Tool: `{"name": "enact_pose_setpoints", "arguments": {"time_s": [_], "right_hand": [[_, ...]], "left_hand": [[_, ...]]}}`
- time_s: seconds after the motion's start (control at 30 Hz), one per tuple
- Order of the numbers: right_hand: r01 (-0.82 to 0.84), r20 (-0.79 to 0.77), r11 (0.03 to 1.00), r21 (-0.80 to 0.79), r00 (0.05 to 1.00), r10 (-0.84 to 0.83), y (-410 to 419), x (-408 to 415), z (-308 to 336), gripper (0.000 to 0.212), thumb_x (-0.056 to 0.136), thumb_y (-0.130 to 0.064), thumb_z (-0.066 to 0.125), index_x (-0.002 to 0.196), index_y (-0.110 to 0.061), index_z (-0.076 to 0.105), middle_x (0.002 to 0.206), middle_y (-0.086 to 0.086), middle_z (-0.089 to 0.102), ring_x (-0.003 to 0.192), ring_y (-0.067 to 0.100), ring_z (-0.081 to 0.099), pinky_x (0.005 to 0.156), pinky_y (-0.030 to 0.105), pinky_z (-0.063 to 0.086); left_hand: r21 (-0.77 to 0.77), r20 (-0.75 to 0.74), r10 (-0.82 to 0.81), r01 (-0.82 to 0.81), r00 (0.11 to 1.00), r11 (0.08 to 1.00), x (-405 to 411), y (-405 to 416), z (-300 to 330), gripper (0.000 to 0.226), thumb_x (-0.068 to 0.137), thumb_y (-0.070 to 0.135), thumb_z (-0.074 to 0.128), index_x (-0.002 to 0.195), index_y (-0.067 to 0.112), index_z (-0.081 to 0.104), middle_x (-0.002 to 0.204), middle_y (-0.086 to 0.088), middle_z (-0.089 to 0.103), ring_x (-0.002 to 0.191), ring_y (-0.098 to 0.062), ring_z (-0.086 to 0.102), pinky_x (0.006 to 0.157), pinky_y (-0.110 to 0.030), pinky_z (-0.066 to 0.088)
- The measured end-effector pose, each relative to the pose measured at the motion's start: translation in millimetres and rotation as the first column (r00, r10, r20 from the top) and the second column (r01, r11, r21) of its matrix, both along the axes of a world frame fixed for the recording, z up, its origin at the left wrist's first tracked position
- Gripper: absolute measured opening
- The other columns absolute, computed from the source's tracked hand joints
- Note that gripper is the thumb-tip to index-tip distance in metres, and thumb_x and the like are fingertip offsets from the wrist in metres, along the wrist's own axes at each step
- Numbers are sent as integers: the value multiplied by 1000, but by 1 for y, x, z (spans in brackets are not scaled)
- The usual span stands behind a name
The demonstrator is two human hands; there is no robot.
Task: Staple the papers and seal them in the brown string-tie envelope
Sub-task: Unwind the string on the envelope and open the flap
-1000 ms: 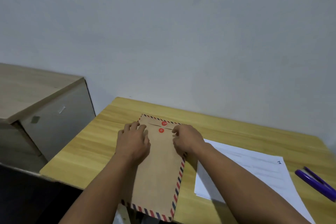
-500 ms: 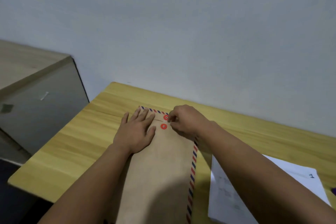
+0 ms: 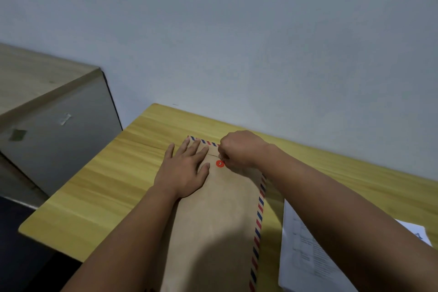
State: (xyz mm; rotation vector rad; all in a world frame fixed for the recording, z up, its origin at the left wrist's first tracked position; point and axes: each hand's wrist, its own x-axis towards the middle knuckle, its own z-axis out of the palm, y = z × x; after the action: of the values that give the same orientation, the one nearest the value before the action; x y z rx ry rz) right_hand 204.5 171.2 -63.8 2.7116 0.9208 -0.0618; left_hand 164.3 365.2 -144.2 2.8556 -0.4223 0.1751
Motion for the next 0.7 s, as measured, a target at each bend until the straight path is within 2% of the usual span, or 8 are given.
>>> {"name": "enact_pose_setpoints", "arguments": {"time_s": [0.13, 0.23, 0.3, 0.47, 0.57, 0.7], "right_hand": [[-16, -75, 1000, 10, 997, 17, -2, -2, 1, 19, 95, -26, 57, 106, -15, 69, 102, 2, 64, 85, 25, 60, 65, 33, 39], [28, -142, 995, 94, 990, -15, -11, -3, 0, 8, 91, -28, 62, 92, -20, 60, 97, 0, 62, 80, 21, 53, 63, 32, 38], [111, -207, 976, 190, 976, -70, -17, -4, -3, 12, 86, -29, 67, 83, -21, 58, 91, 0, 62, 79, 22, 55, 60, 33, 40], [305, -379, 834, 461, 917, -126, -26, -7, -4, 15, 79, -24, 79, 80, -15, 68, 92, 2, 69, 83, 21, 63, 70, 40, 53], [369, -460, 771, 518, 881, -113, -26, -8, -8, 14, 77, -20, 82, 76, -14, 70, 81, 0, 71, 71, 10, 60, 66, 33, 51], [423, -517, 685, 593, 853, -79, -15, -14, -12, 11, 75, -17, 80, 70, -16, 70, 69, 0, 69, 67, 9, 65, 66, 33, 53]], "left_hand": [[0, -9, 1, -1, 1000, 1000, 0, 0, 1, 60, 102, 55, 28, 159, 37, 27, 170, 6, 15, 158, -15, 1, 126, -52, 2], [0, -19, 3, -3, 1000, 1000, 0, -1, 1, 61, 101, 56, 27, 159, 37, 26, 170, 7, 14, 158, -14, 1, 126, -52, 1], [-1, -22, 4, -4, 1000, 1000, 0, -1, 2, 61, 101, 56, 27, 159, 37, 26, 171, 7, 14, 158, -15, 1, 126, -52, 0], [16, -31, 7, -6, 999, 1000, -1, -1, 4, 62, 101, 57, 25, 160, 37, 24, 171, 6, 13, 158, -15, 0, 126, -52, 0], [13, -30, 8, -8, 1000, 1000, -1, -2, 3, 62, 101, 57, 25, 160, 36, 25, 171, 6, 13, 158, -15, 0, 126, -52, 0], [3, -13, 0, 0, 1000, 1000, -1, -2, 3, 61, 101, 51, 22, 159, 35, 27, 170, 5, 15, 158, -16, 3, 126, -52, 2]]}}
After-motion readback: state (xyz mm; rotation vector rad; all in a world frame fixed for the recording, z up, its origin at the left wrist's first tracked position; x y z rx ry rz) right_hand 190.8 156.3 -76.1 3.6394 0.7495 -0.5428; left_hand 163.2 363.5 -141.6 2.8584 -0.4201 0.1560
